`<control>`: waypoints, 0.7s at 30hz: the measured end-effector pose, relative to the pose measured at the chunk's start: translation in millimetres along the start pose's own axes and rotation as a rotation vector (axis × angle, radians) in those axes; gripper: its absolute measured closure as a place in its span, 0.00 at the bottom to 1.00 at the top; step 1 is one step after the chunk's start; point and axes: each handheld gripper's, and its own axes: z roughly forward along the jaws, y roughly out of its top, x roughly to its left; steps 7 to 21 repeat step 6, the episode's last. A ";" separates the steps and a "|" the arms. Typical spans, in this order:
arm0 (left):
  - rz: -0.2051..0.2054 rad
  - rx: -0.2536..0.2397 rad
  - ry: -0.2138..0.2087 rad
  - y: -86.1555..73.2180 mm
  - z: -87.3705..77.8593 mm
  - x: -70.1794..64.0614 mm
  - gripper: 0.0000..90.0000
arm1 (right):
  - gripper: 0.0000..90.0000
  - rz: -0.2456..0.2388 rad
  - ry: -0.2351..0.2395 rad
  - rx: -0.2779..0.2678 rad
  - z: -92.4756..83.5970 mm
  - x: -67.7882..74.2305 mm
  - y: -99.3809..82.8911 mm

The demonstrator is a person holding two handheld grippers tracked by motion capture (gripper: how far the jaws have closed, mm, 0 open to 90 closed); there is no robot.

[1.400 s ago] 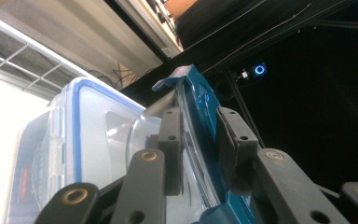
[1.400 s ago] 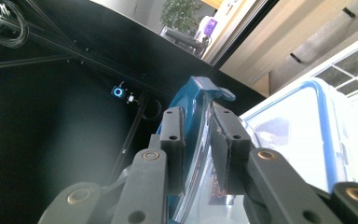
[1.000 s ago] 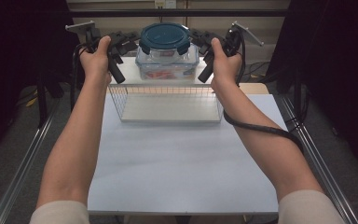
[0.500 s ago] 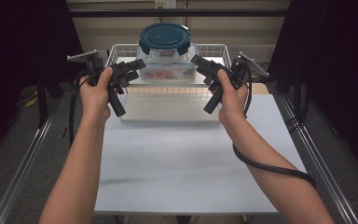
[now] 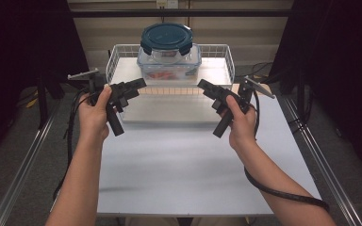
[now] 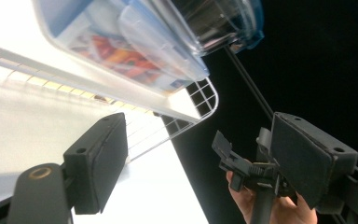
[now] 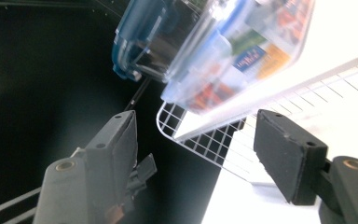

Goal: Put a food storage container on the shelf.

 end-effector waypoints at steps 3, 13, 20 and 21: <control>0.001 0.016 -0.008 -2.9 -2.3 3.0 0.20 | 0.33 -0.017 -0.005 0.008 -5.6 -5.3 -4.2; 0.010 0.030 -0.006 -4.5 -3.6 6.8 0.16 | 0.31 -0.020 -0.014 0.013 -11.4 -11.4 -7.1; 0.010 0.030 -0.006 -4.5 -3.6 6.8 0.16 | 0.31 -0.020 -0.014 0.013 -11.4 -11.4 -7.1; 0.010 0.030 -0.006 -4.5 -3.6 6.8 0.16 | 0.31 -0.020 -0.014 0.013 -11.4 -11.4 -7.1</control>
